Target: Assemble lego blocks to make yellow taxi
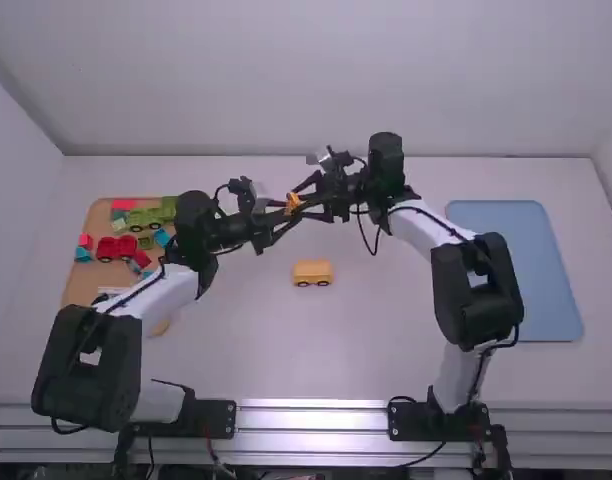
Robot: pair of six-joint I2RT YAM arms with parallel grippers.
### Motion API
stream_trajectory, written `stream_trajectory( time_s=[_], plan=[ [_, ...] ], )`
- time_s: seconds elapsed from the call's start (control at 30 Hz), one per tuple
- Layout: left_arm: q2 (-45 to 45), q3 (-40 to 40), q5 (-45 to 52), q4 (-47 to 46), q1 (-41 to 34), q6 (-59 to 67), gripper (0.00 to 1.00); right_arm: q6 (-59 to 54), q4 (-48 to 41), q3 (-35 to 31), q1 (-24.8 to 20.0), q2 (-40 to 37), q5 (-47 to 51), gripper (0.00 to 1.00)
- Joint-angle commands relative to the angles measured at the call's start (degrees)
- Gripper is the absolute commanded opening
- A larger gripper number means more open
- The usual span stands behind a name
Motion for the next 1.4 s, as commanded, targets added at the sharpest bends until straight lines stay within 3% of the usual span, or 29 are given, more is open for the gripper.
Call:
stream_trajectory(
  time_s=[0.0,0.13,0.2,0.23,0.27,0.3,0.37,0.43,0.53,0.7,0.87,1.03,1.17,1.37],
  plan=[
    [0.1,-0.3,1.2,0.0,-0.2,-0.3,0.10,-0.4,0.3,0.0,-0.1,-0.1,-1.0,0.39],
    [0.1,-0.3,1.2,0.3,-0.2,-0.3,0.14,-0.4,0.7,0.0,0.3,-0.1,-1.0,0.31],
    [0.1,-0.3,1.2,0.4,-0.2,-0.3,0.25,-0.4,0.7,0.0,0.4,-0.1,-1.0,0.26],
    [0.1,-0.3,1.2,0.4,-0.2,-0.3,0.40,-0.5,0.7,0.0,0.4,-0.1,-1.0,0.25],
    [0.1,-0.3,1.2,0.4,-0.2,-0.1,0.67,-1.0,0.7,0.0,0.3,-0.1,-1.0,0.25],
    [0.1,-0.3,1.2,0.3,-0.2,-0.2,0.82,-1.4,0.8,0.0,0.3,-0.1,-1.0,0.25],
    [0.1,-0.3,1.2,0.2,-0.2,-0.1,0.99,-1.6,2.5,0.0,0.3,-0.1,-1.0,0.22],
    [0.1,-0.3,1.0,-0.2,-0.2,-0.2,0.99,0.7,5.9,0.0,-0.2,-0.6,0.0,0.12],
    [0.1,-0.3,-0.1,-1.8,-0.2,-0.1,0.99,8.2,10.4,0.0,-2.4,-1.8,7.8,0.08],
    [0.1,-0.3,-3.3,-4.8,-0.1,-0.1,0.99,8.8,9.0,0.0,-5.7,-3.7,17.1,0.05],
    [0.1,-0.6,-6.5,-6.5,0.1,-0.1,0.99,-5.0,-15.8,0.0,-8.2,-10.6,35.7,0.04],
    [0.1,-1.1,-11.7,-6.3,-0.2,-0.2,0.99,-16.1,-37.8,0.0,-4.7,-20.0,62.0,0.05],
    [0.1,-1.4,-20.9,-6.5,0.4,-4.7,0.99,-17.0,-51.0,0.0,-1.1,-26.6,82.0,0.04],
    [-1.0,-1.3,-21.9,-7.9,0.4,-2.6,0.99,-21.7,-68.1,-0.1,1.5,-28.7,88.8,0.07]
  ],
)
